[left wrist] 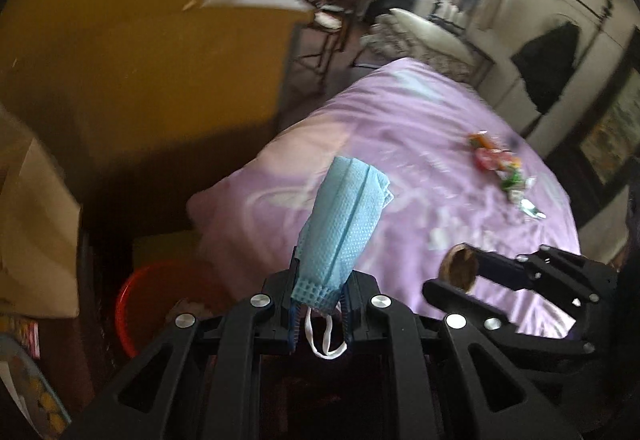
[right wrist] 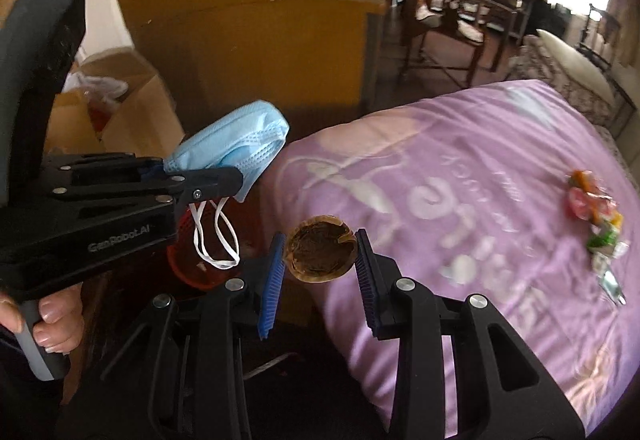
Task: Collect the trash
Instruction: 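Carry the blue mask and nut shell over the red wastebasket, then open the left tool over the basket while the right tool releases the nut shell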
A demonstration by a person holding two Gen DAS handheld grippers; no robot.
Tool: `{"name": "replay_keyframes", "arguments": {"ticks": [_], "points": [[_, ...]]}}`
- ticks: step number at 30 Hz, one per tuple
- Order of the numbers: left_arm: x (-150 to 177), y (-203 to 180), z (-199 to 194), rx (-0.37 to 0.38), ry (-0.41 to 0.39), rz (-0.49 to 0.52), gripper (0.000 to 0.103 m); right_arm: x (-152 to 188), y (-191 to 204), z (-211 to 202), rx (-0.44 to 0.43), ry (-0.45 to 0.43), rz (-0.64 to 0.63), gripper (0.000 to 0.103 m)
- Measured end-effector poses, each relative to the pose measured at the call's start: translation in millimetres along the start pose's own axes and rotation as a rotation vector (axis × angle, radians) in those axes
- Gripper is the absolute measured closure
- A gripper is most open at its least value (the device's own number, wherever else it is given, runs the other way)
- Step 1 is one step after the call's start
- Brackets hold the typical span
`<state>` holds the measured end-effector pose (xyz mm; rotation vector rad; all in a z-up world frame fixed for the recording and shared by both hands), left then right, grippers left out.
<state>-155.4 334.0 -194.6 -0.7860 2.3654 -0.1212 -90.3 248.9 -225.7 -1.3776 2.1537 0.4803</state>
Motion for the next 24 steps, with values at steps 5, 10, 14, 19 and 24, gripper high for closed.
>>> {"name": "replay_keyframes", "arguments": {"ticks": [5,10,14,19,24], "points": [[14,51,14,-0.064,0.044,-0.086,0.086,-8,26,27,-0.043,0.042,-0.046,0.068],[33,100,29,-0.128,0.094,-0.161,0.086,-12,51,55,-0.091,0.084,-0.088,0.068],[48,135,45,-0.171,0.145,-0.224,0.086,-12,73,78,-0.123,0.124,-0.126,0.067],[66,167,64,-0.225,0.2,-0.264,0.086,-11,100,105,-0.183,0.173,-0.166,0.067],[80,196,85,-0.277,0.248,-0.306,0.086,-10,119,135,-0.189,0.211,-0.207,0.067]]}}
Point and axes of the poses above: each gripper's, at about its wrist camera, not at the fingertips, and z roughly the way its jaws point, y to its left, x to its underside, the point moved 4 cm from there along z, roughly the way its jaws point, and after that the axes turned 3 degrees about -z, right-handed, at the moved point
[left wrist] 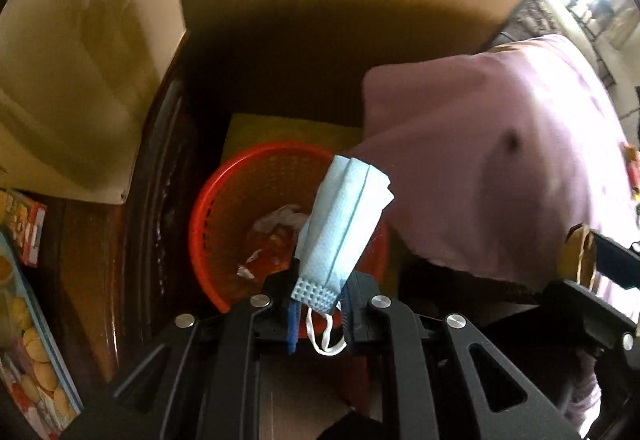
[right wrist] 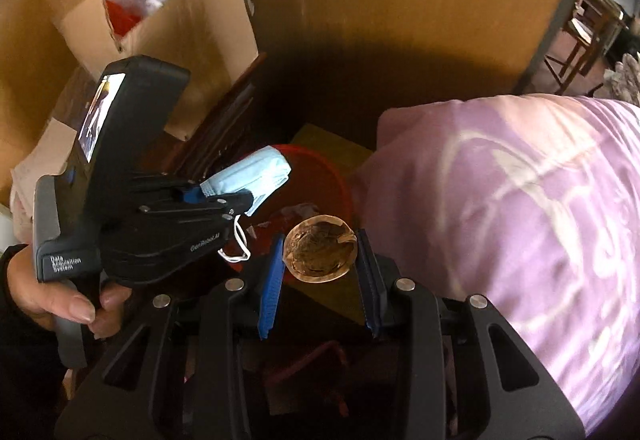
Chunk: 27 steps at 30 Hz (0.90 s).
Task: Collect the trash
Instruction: 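Open the left tool over the basket while the right tool releases the nut shell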
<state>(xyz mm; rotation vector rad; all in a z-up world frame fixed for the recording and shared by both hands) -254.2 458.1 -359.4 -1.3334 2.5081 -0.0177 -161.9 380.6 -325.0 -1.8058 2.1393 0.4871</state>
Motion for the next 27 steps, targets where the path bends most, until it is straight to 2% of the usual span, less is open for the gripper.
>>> {"name": "replay_keyframes", "arguments": {"ticks": [9,13,21,23,24,26,27], "points": [[-3,32,40,-0.053,0.069,-0.094,0.086,-13,19,59,-0.064,0.059,-0.043,0.067],[-5,41,47,-0.129,0.06,-0.079,0.084,-13,24,79,-0.079,0.079,-0.058,0.067],[-8,48,57,-0.162,0.076,-0.084,0.075,-11,25,104,-0.118,0.126,-0.065,0.067],[-10,48,57,-0.178,0.074,-0.081,0.063,-12,22,105,-0.113,0.122,-0.063,0.062],[-10,46,59,-0.183,0.073,-0.083,0.059,-12,20,106,-0.118,0.122,-0.059,0.056],[-9,48,56,-0.191,0.069,-0.084,0.056,-11,14,105,-0.131,0.112,-0.039,0.046],[-9,48,55,-0.195,0.068,-0.083,0.055,-11,12,103,-0.138,0.103,-0.027,0.045]]}}
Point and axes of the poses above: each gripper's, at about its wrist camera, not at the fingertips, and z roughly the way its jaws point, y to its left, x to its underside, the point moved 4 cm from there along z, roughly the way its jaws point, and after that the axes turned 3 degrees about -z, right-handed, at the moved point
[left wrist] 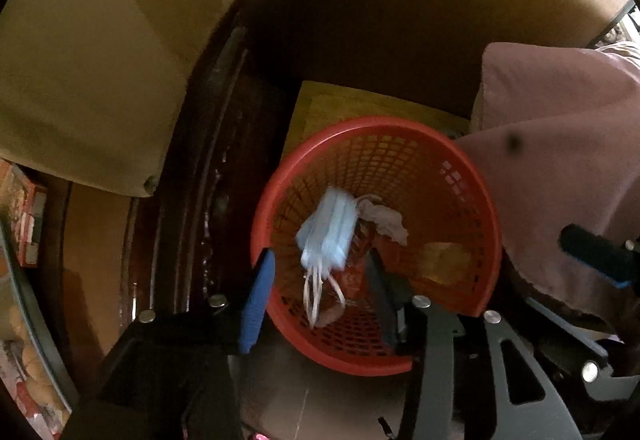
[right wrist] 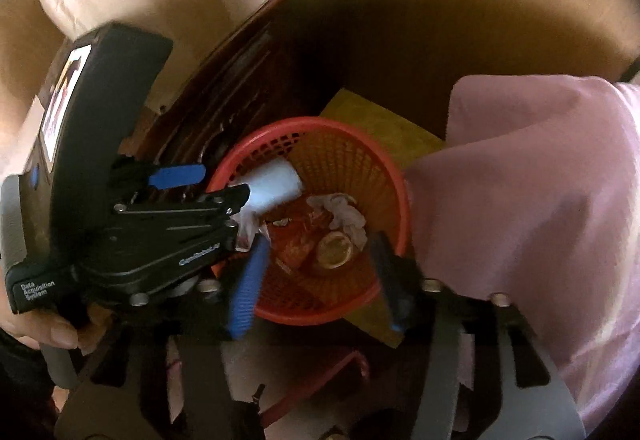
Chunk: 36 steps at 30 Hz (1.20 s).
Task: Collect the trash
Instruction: 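Open the left tool over the basket while the right tool releases the nut shell, then move both open tools back over the bed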
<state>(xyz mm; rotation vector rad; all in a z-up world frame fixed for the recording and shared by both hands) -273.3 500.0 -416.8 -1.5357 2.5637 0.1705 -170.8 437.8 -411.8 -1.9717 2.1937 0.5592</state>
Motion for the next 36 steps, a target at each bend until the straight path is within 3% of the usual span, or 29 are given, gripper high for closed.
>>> {"name": "replay_keyframes", "arguments": {"ticks": [10,14,20,28,36], "points": [[7,-14,-28,0.006,-0.03,0.02,0.053,12,-8,-45,-0.006,-0.063,0.018,0.045],[8,-24,-54,0.002,-0.078,0.031,0.042,20,-10,-71,0.016,-0.088,0.024,0.045],[11,-52,-88,0.014,-0.134,0.088,0.039,40,-23,-123,0.05,-0.181,0.074,0.039],[25,-106,-118,0.085,-0.156,0.155,0.036,100,-70,-190,0.153,-0.3,0.203,0.034],[52,-191,-145,0.144,-0.178,0.317,0.032,185,-146,-247,0.298,-0.374,0.442,0.031]]}}
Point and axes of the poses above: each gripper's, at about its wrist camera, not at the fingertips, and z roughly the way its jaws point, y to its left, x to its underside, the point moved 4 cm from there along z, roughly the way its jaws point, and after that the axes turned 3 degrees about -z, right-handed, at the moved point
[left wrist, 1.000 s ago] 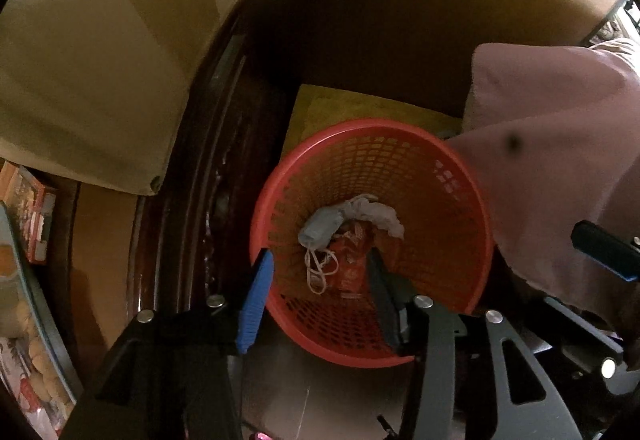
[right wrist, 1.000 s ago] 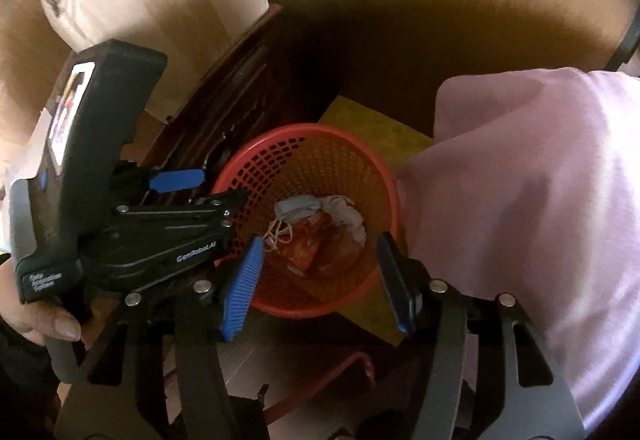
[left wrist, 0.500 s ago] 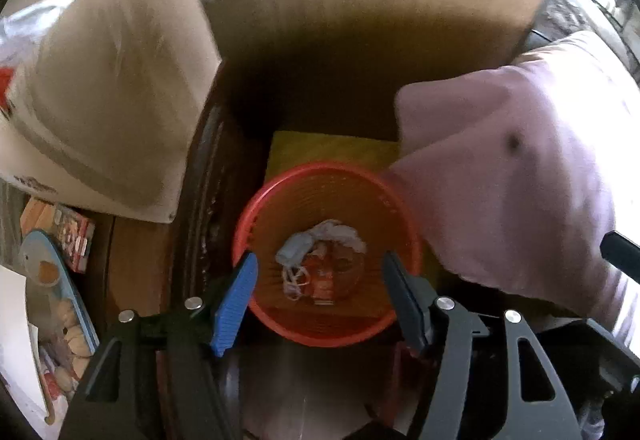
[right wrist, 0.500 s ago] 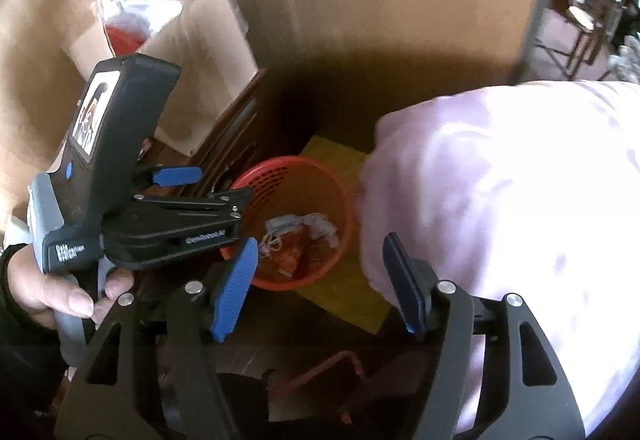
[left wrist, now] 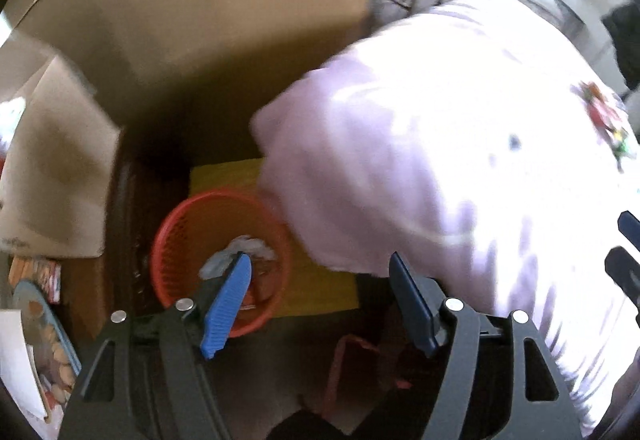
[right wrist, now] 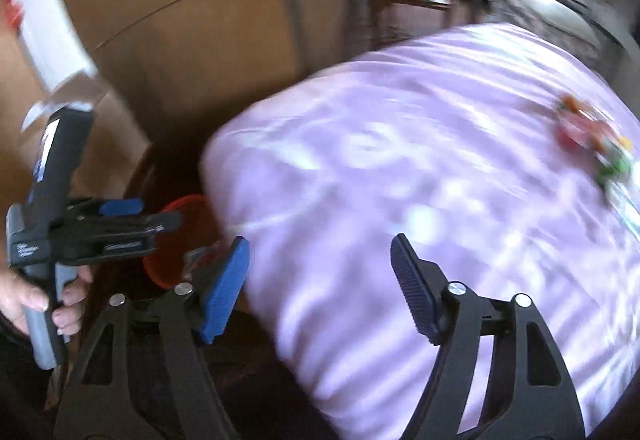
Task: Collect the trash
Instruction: 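Move both open tools back over the bed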
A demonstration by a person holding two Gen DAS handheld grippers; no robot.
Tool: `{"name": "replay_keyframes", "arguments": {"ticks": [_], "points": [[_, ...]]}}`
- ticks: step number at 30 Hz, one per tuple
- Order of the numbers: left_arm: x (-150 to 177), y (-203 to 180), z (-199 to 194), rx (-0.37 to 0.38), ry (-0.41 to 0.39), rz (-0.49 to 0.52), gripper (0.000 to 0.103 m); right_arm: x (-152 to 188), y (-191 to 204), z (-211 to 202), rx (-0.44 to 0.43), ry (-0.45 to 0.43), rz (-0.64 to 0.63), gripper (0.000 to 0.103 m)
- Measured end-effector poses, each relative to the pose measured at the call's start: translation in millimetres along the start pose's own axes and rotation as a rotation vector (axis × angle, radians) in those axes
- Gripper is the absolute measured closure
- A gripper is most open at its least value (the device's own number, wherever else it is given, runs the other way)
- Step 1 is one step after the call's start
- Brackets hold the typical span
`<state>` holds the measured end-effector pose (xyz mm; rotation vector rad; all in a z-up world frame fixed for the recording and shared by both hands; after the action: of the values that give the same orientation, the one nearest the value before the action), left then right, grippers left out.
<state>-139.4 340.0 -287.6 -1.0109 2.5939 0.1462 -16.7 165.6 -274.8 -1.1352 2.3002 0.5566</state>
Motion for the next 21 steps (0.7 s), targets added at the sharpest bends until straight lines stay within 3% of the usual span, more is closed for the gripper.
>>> {"name": "replay_keyframes", "arguments": {"ticks": [8,21], "points": [[-2,-91,-2,0.088,-0.007,0.109,0.032,33,-111,-32,0.15,-0.027,0.203,0.031],[-28,-242,-18,0.179,-0.05,0.329,0.03,70,-250,-67,0.349,-0.027,0.421,0.029]]}}
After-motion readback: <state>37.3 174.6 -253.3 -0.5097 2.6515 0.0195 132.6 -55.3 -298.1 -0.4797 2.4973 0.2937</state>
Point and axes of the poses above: each gripper's, at about its wrist camera, not at the fingertips, and z roughly the way its jaws point, y to its left, x to its underside, the point moved 4 cm from there along z, roughly the way its jaws point, and after that the axes turned 3 degrees about -z, right-handed, at the moved point
